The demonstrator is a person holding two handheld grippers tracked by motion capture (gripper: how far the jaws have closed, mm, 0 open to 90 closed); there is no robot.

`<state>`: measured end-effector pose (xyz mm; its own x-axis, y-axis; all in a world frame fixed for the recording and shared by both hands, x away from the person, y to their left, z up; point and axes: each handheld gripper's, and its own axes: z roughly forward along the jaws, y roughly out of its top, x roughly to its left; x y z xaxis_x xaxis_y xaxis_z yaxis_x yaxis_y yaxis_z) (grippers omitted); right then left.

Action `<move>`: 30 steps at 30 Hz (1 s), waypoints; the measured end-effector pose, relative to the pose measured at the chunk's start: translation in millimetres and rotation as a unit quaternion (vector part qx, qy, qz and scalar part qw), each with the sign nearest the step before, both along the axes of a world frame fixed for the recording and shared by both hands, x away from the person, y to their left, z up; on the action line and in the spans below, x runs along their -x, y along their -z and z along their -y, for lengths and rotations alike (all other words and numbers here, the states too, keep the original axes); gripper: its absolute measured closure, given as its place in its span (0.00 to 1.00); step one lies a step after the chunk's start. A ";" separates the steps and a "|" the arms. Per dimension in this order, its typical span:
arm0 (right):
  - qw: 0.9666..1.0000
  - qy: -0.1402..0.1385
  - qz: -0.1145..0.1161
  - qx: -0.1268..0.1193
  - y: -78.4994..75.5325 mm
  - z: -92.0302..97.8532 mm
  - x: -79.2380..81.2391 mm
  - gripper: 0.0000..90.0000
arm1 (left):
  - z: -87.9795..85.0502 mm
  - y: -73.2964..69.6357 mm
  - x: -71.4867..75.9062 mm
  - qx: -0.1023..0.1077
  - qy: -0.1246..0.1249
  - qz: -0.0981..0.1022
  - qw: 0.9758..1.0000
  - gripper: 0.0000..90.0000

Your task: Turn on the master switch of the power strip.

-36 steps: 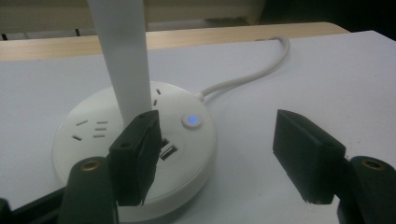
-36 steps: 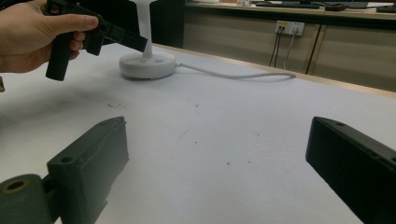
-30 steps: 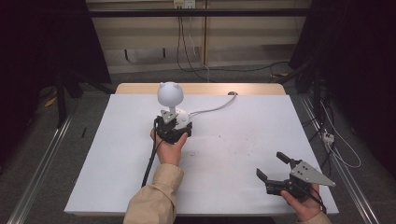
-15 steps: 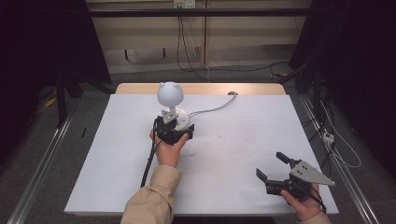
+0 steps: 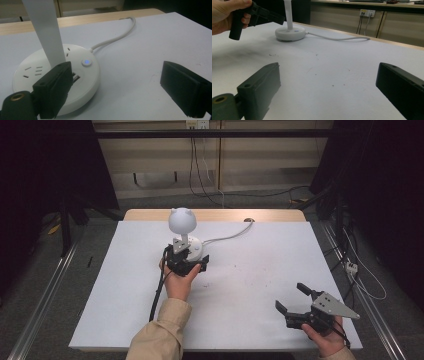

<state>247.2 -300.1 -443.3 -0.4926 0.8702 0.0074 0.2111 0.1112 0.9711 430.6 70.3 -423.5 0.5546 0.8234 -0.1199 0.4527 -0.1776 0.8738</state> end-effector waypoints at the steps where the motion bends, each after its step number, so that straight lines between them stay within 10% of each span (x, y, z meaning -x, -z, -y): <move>1: 1.000 0.000 0.000 0.000 0.0 0.0 0.0 0.06 | -0.4 -0.3 0.3 0.000 0.001 0.000 1.000 0.12; 30: 1.000 -0.010 -0.005 -0.006 2.9 -8.2 -3.7 0.06 | -30.7 3.0 12.7 0.010 -0.004 -0.001 1.000 0.11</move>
